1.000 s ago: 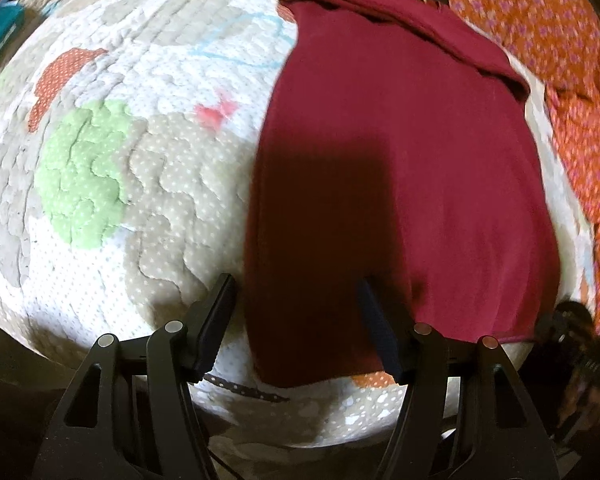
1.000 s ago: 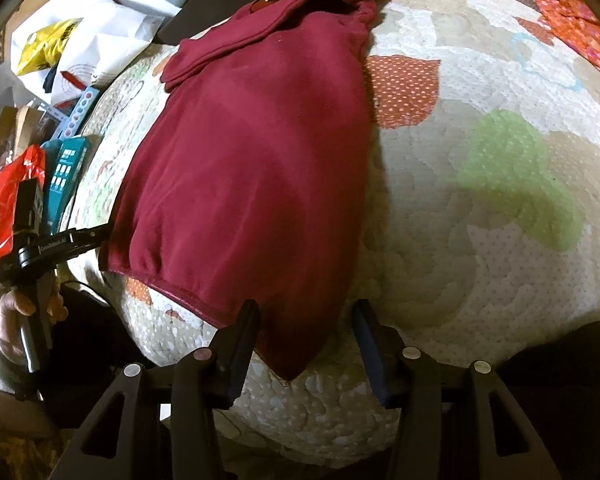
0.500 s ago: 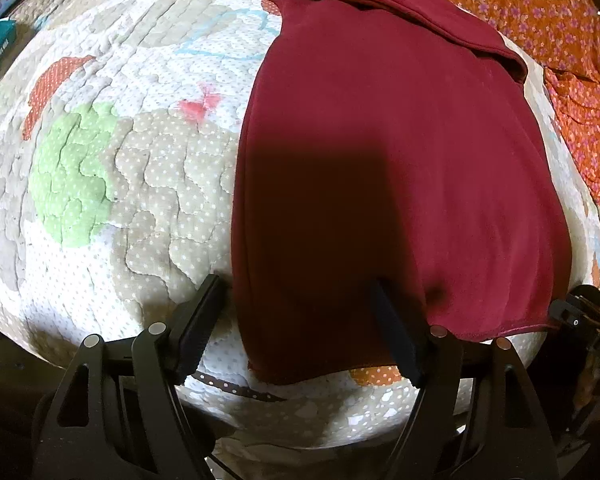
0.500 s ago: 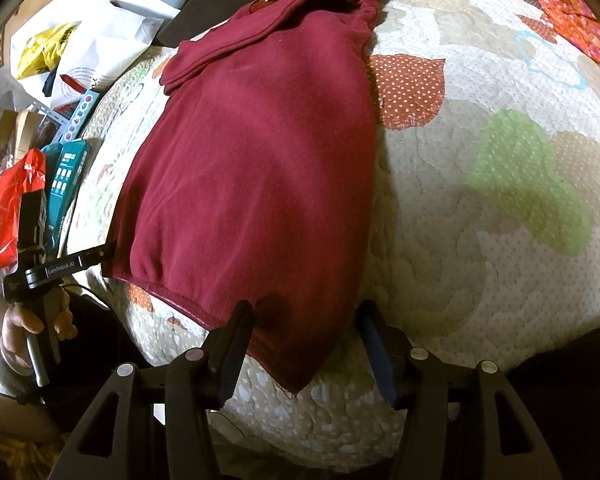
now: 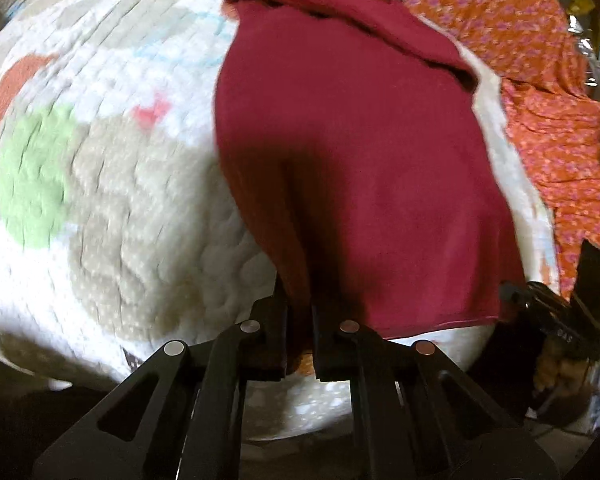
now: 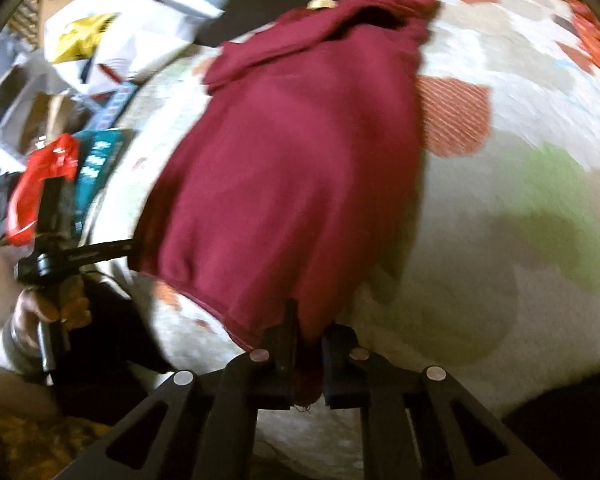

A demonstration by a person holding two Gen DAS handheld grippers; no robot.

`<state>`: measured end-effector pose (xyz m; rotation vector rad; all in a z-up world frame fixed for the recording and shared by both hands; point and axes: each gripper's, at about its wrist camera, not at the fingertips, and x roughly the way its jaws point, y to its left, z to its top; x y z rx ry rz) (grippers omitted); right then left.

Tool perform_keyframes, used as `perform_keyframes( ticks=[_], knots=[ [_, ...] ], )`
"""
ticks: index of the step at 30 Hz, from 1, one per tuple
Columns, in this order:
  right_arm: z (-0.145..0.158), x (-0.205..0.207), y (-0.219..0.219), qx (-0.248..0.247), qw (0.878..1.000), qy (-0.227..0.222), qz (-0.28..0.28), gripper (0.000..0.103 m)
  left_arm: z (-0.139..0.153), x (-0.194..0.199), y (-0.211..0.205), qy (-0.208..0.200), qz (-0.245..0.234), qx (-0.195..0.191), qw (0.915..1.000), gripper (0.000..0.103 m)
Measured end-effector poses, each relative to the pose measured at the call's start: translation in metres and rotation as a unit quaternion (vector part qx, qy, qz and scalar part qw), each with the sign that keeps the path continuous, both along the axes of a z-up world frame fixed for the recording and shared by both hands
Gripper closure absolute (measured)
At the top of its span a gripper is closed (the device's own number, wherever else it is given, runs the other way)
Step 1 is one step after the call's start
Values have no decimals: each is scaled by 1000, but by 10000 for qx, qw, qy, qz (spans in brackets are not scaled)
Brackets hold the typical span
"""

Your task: Fold small clothes

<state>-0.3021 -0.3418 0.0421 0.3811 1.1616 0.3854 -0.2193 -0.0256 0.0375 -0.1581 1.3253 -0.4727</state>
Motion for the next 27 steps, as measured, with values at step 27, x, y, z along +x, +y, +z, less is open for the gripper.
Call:
perform_keyframes(
  ticks=[27],
  knots=[
    [76, 286, -102, 546, 9716, -1539, -1712, 95, 63, 324, -27, -1208, 990, -778, 9847, 96]
  ],
)
